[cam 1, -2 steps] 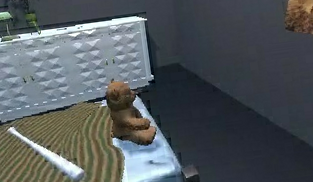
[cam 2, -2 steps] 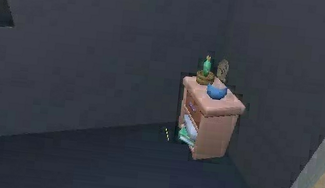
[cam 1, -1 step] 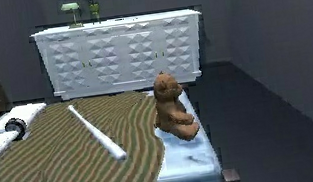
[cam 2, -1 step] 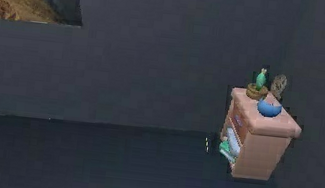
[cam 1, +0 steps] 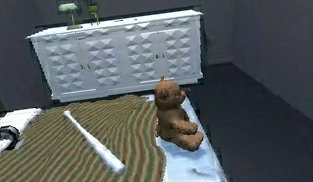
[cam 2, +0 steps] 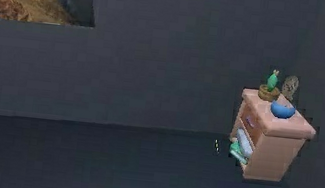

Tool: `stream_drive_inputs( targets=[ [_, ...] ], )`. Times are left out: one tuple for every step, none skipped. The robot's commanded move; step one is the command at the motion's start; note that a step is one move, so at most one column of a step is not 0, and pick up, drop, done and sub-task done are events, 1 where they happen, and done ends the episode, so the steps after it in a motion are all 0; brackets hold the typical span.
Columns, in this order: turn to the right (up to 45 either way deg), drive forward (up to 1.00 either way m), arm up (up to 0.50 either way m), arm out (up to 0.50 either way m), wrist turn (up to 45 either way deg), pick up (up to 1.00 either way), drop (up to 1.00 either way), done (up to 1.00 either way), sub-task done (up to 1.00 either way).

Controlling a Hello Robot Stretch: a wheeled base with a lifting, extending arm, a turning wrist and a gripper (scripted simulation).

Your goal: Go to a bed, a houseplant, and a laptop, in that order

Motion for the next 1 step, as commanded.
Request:
stream_drive_inputs(
  targets=[
    [-24.0,0.0,0.0,0.0,0.0,0.0,0.0,0.0,0.0]
  ],
)
